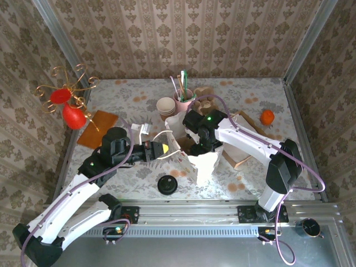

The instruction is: Pack the takeout coffee

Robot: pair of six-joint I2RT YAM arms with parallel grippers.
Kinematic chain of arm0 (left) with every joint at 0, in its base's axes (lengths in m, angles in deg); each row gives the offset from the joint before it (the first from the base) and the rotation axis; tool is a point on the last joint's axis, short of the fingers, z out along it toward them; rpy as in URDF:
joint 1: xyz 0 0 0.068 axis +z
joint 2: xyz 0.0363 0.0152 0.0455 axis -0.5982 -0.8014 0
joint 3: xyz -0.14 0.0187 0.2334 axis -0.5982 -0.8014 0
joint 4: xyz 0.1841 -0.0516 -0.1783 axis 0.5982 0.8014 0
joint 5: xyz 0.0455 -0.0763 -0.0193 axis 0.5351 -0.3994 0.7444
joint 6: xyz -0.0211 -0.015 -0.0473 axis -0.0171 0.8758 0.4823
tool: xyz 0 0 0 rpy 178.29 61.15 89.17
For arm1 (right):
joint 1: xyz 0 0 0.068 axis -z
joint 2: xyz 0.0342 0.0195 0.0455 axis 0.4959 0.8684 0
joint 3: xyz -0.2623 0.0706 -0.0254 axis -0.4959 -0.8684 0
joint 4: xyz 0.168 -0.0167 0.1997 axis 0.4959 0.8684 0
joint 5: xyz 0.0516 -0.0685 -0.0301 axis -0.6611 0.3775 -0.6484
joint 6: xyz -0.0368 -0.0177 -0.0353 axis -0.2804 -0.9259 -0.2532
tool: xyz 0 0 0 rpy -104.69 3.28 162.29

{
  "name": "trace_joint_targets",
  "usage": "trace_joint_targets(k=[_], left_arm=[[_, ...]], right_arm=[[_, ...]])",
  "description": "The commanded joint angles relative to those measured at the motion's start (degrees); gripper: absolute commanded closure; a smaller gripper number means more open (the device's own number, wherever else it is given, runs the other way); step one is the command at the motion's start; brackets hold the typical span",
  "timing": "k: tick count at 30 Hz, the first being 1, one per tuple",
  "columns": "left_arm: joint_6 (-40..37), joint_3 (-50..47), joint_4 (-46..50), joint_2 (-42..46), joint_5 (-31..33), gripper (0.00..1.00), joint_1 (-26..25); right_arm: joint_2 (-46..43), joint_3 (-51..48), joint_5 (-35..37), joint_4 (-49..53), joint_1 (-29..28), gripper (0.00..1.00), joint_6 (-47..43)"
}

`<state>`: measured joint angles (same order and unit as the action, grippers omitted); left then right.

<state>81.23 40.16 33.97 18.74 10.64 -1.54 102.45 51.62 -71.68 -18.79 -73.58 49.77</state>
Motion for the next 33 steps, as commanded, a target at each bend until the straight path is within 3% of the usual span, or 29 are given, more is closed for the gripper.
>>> trace_joint_targets(k=[1,33], left_arm=[[0.6,-0.3,-1.1,0.4,-0.3,1.00,-0.3],[0.7,-1.1,-2.7,-0.7,-0.5,1.00,-0.3]], right_arm=[[1.0,-0.6,-2.0,-0.9,0.3,0.35,0.7],[5.4,-3.7,-3.7,-4.7,0.8,0.35,0.4]])
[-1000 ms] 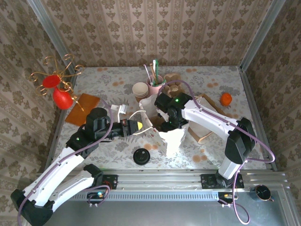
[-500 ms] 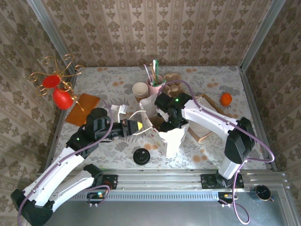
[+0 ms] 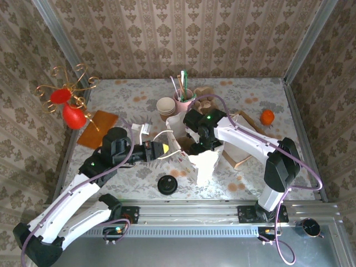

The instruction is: Pack the takeout coffee

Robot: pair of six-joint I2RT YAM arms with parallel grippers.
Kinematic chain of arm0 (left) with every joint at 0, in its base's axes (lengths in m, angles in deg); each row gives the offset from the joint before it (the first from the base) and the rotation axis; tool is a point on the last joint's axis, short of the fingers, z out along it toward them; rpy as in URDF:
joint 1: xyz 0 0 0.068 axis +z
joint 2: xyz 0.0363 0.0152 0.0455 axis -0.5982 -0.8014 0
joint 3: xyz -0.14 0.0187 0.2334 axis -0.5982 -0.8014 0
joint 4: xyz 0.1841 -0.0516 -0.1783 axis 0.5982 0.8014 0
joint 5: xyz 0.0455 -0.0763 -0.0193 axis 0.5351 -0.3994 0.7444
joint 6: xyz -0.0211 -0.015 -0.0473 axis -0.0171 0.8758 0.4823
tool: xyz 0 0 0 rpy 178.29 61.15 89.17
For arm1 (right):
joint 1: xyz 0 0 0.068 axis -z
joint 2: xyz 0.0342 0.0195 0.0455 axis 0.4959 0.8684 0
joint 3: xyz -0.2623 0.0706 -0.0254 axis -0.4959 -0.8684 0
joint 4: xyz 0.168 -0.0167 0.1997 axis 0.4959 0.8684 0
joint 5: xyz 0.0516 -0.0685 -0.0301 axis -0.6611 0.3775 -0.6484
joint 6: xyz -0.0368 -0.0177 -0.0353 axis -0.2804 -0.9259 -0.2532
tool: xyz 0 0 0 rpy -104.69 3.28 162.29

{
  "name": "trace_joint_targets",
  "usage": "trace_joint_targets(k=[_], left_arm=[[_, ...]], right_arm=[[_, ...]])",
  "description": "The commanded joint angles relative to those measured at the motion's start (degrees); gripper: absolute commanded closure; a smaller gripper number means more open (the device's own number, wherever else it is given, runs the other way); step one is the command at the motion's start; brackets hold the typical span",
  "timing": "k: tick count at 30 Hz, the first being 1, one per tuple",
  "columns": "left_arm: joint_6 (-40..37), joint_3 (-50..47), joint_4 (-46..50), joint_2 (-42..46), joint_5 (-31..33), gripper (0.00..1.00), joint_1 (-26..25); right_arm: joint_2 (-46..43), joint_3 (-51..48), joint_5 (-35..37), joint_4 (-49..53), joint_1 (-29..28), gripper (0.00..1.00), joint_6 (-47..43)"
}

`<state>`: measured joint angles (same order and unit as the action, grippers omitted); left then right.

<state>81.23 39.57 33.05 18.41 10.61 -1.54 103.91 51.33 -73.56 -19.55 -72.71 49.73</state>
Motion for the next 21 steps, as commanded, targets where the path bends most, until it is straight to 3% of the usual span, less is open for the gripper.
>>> trace_joint_targets(k=[1,21], left_arm=[[0.8,-0.4,-1.8,-0.5,-0.5,1.00,-0.3],[1.3,-1.5,-1.5,0.9,-0.1,1.00,-0.4]], right_arm=[[4.1,-3.6,-1.9,-4.3,-0.1,0.35,0.5],[5.7,-5.0,-2.0,-6.7,-0.1,0.35,1.0]])
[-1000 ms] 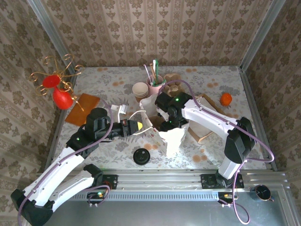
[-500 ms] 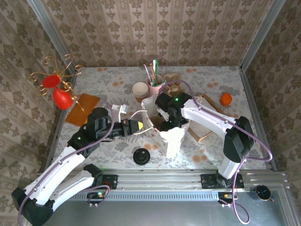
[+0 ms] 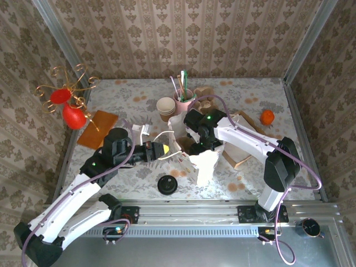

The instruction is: Pack the takeout coffee

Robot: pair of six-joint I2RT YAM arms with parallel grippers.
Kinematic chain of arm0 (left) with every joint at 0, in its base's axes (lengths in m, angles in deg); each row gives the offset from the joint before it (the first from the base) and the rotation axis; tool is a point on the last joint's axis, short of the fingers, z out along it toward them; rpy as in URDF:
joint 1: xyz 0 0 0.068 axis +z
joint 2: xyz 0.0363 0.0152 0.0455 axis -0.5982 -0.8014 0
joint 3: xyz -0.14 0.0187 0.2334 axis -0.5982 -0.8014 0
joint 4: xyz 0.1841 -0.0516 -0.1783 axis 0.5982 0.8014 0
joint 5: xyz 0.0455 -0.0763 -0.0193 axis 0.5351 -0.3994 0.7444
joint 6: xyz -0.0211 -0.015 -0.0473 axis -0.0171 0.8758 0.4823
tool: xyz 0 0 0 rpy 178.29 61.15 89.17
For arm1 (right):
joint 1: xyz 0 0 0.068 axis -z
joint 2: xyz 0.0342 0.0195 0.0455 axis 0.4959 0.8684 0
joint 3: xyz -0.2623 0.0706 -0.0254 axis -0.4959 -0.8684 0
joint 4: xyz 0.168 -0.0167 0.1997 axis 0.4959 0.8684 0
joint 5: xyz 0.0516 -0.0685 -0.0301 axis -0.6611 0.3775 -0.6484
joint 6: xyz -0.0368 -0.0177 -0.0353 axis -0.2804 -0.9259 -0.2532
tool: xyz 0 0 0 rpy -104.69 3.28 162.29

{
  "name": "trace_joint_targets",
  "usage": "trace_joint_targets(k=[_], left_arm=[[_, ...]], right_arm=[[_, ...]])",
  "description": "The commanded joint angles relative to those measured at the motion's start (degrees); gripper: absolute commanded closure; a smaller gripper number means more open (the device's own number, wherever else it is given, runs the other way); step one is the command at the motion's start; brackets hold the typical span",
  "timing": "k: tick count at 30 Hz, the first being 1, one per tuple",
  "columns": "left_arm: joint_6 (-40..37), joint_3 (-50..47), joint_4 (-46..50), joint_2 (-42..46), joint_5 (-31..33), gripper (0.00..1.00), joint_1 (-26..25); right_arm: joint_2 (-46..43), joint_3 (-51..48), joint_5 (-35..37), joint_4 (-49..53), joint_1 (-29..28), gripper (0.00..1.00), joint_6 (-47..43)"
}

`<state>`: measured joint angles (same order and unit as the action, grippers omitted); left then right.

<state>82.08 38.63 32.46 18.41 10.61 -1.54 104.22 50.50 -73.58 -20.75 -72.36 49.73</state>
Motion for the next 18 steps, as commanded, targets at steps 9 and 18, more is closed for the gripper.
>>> trace_joint_targets(k=[9,18], left_arm=[[0.3,-0.6,-1.0,0.8,0.0,1.00,-0.4],[0.3,-0.6,-1.1,0.5,-0.1,1.00,-0.3]], right_arm=[[5.2,-4.2,-1.9,-5.5,-0.4,0.32,1.1],[5.1,-4.1,-2.0,-5.4,-0.4,0.30,1.1]])
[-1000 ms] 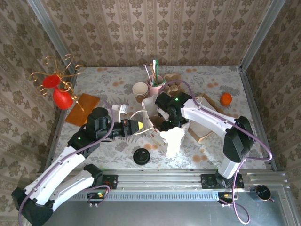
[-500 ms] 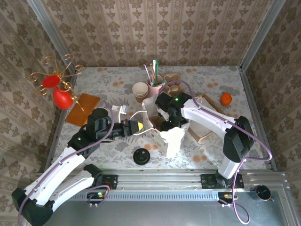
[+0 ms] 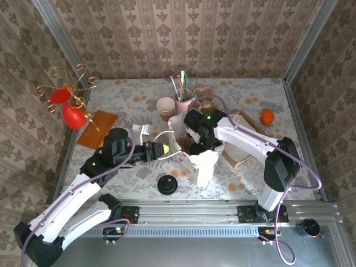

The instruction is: Pack the takeout coffee

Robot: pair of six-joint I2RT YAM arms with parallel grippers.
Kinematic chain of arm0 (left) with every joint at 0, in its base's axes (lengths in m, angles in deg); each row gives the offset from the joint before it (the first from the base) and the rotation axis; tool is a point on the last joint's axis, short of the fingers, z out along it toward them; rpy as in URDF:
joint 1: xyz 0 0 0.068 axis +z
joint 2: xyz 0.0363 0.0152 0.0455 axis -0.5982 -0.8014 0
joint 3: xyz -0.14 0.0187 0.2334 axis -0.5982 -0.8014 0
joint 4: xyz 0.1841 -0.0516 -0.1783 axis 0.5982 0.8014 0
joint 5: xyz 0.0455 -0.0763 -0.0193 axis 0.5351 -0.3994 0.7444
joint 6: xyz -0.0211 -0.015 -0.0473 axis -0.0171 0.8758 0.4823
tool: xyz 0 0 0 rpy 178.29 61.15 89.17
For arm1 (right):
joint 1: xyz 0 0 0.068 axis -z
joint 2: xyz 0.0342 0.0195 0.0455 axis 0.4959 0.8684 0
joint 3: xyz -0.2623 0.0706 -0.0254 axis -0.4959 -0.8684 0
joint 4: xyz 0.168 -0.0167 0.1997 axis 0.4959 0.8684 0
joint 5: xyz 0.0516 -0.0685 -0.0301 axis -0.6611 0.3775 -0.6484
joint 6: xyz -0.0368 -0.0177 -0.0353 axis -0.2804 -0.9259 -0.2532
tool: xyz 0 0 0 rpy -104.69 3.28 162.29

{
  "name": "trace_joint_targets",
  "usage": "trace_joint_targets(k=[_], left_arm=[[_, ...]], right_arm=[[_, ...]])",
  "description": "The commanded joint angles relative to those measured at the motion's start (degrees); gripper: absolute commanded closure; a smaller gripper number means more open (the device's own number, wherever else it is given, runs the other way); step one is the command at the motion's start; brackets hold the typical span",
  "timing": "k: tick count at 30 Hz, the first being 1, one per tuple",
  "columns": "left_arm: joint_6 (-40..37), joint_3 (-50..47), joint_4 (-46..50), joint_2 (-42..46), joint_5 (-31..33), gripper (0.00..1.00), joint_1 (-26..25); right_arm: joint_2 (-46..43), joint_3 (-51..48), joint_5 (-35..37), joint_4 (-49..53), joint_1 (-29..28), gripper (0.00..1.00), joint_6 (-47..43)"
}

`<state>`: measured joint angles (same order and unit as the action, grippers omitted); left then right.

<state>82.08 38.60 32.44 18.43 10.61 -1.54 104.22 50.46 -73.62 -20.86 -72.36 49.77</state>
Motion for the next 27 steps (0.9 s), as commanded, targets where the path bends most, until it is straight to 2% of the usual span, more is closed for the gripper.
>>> trace_joint_targets(k=[1,27], left_arm=[[0.3,-0.5,-1.1,0.5,-0.1,1.00,-0.3],[0.3,-1.4,-0.9,1.0,-0.2,0.99,0.3]], right_arm=[[5.0,-4.0,-2.0,-5.2,-0.4,0.30,1.1],[4.9,-2.7,-2.1,-4.3,-0.6,0.22,0.9]])
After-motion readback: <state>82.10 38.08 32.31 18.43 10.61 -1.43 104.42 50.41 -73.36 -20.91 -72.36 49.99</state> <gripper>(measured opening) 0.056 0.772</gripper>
